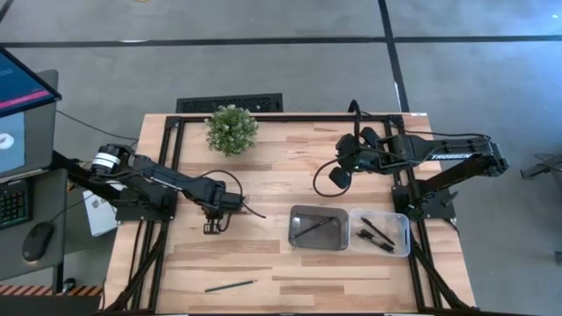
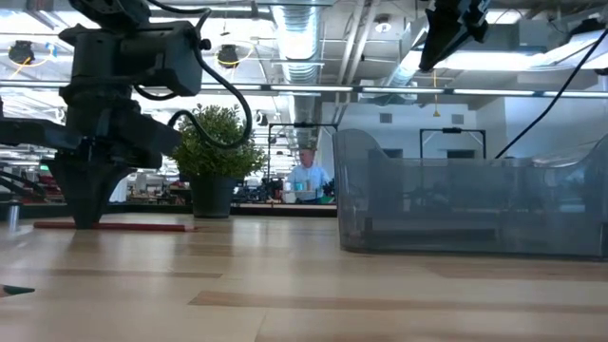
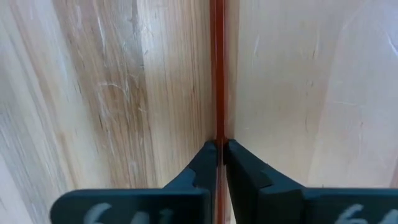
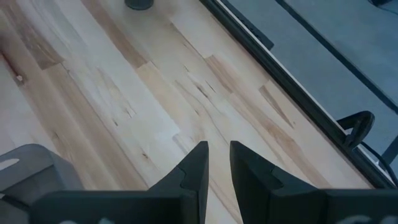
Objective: Sort pens & pencils
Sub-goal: Put the brown pencil into the black bin
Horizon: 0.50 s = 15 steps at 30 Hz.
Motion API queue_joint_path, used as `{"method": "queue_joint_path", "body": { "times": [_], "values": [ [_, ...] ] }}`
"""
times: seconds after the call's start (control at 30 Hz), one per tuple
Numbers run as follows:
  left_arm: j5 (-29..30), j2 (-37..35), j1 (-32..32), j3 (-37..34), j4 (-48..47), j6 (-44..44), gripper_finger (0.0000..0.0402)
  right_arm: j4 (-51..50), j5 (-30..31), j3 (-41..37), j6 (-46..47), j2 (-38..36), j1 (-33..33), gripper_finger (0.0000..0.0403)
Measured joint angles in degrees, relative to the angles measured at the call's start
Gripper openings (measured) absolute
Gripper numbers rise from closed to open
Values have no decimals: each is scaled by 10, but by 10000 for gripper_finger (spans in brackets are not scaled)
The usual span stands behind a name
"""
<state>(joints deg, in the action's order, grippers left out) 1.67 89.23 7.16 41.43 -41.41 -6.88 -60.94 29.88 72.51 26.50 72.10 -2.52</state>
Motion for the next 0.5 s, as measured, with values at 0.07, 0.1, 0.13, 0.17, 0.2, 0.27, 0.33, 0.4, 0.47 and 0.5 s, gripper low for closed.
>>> {"method": "queue_joint_path", "body": {
  "times": [0.07,0.1,0.13,0.17,0.2,0.27,0.33,0.4,0.47,0.5],
  "values": [
    [0,-9,0,4,1,2,8,0,-3,0,0,0,0,88],
    [1,-14,0,7,0,2,7,1,-6,0,0,0,0,88],
    [5,-18,-1,10,5,2,6,2,-13,0,0,0,0,88],
    [18,-24,-1,15,21,4,6,2,-22,0,1,0,0,88],
    [25,-32,-2,24,33,4,7,2,-32,0,5,0,0,88],
    [42,-49,-3,30,41,9,9,2,-54,0,13,0,0,88],
    [42,-57,-6,33,34,17,10,4,-68,0,22,0,0,88],
    [42,-75,-11,45,43,24,10,12,-76,0,24,0,0,88],
    [46,-91,-19,56,52,35,10,26,-79,0,24,0,-2,88],
    [48,-97,-22,60,52,41,10,34,-80,0,24,0,-4,88]
  ]
}}
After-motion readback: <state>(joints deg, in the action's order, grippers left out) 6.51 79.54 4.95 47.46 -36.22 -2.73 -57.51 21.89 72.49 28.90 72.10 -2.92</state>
